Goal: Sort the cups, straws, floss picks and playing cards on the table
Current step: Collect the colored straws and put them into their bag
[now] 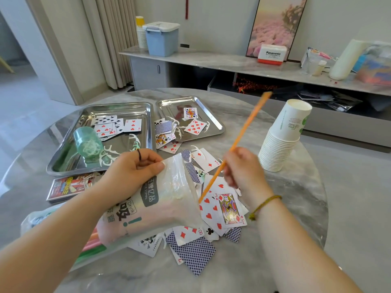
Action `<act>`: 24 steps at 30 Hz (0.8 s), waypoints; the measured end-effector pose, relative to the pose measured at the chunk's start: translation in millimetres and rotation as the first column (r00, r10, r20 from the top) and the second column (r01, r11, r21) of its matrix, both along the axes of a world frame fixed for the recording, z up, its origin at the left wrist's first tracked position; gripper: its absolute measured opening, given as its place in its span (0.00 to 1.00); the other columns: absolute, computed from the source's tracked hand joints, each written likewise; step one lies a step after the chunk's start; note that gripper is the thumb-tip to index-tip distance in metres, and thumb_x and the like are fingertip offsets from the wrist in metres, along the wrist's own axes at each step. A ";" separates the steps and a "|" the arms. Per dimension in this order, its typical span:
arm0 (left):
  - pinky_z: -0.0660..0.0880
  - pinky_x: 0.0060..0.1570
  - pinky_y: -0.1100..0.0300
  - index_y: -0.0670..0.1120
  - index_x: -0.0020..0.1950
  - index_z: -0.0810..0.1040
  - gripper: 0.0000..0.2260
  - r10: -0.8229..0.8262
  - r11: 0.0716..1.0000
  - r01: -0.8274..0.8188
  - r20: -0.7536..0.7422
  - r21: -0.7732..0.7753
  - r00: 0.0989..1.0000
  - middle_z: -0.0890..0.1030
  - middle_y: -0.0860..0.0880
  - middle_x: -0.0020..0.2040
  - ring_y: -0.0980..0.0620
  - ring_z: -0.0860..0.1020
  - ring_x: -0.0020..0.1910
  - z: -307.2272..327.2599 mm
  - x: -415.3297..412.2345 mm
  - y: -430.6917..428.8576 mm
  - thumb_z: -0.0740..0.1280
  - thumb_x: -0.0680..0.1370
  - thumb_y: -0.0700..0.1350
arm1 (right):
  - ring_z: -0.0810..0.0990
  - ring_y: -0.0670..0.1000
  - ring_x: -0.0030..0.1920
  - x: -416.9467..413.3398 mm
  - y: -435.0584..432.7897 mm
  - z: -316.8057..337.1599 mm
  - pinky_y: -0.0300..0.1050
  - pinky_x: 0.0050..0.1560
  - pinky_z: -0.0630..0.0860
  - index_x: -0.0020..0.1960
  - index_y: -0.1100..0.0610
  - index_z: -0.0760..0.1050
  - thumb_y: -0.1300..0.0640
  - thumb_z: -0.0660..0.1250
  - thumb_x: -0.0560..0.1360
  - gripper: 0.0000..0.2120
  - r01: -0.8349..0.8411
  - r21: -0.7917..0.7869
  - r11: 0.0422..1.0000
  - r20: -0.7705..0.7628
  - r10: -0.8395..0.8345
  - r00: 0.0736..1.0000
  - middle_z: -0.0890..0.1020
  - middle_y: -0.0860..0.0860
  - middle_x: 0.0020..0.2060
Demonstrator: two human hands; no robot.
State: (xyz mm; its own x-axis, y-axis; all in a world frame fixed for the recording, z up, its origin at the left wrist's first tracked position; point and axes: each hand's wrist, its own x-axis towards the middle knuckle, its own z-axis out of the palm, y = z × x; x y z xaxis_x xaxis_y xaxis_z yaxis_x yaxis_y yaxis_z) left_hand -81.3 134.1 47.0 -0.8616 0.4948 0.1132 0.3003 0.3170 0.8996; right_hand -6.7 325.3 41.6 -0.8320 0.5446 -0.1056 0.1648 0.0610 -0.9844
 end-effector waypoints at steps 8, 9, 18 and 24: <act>0.72 0.32 0.76 0.50 0.36 0.76 0.09 0.031 0.999 -0.031 -0.003 0.016 1.000 0.79 0.61 0.27 0.65 0.76 0.26 -0.5 -2.3 0.5 0.67 0.74 0.38 | 0.70 0.46 0.16 25.0 2.0 30.6 0.30 0.18 0.61 0.33 0.58 0.65 0.66 0.54 0.77 0.14 0.066 -0.267 0.962 -0.352 -0.161 0.922 0.72 0.48 0.16; 0.72 0.32 0.76 0.50 0.36 0.76 0.09 0.035 0.999 -0.035 -0.006 0.018 0.999 0.79 0.62 0.27 0.66 0.75 0.26 -0.4 -1.5 1.2 0.67 0.74 0.38 | 0.72 0.46 0.17 24.3 -1.2 29.6 0.31 0.18 0.63 0.34 0.58 0.65 0.66 0.54 0.77 0.14 0.060 -0.245 0.968 -0.344 -0.145 0.928 0.73 0.49 0.17; 0.71 0.30 0.77 0.52 0.35 0.75 0.10 0.091 0.993 -0.088 -0.027 0.075 0.996 0.78 0.59 0.25 0.67 0.75 0.26 3.2 4.4 12.1 0.67 0.73 0.38 | 0.78 0.46 0.22 22.9 -18.2 22.1 0.34 0.18 0.68 0.37 0.58 0.67 0.65 0.56 0.77 0.11 -0.069 -0.325 0.943 -0.316 -0.040 0.948 0.78 0.52 0.21; 0.69 0.30 0.79 0.52 0.35 0.74 0.10 0.082 0.995 -0.079 -0.040 0.066 0.996 0.77 0.65 0.24 0.69 0.74 0.26 7.3 8.5 18.8 0.68 0.73 0.40 | 0.70 0.41 0.20 21.0 -33.1 14.9 0.31 0.20 0.63 0.35 0.56 0.72 0.65 0.61 0.75 0.12 -0.247 -0.199 0.948 -0.133 0.224 0.966 0.77 0.45 0.21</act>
State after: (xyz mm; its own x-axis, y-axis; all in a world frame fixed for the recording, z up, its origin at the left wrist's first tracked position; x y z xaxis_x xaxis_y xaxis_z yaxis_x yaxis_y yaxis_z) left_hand -72.8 152.9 54.2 -0.8919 0.4148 0.1800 0.3146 0.2835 0.9059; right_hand 14.2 292.1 56.5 -0.9466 0.3066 -0.0999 0.0633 -0.1270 -0.9899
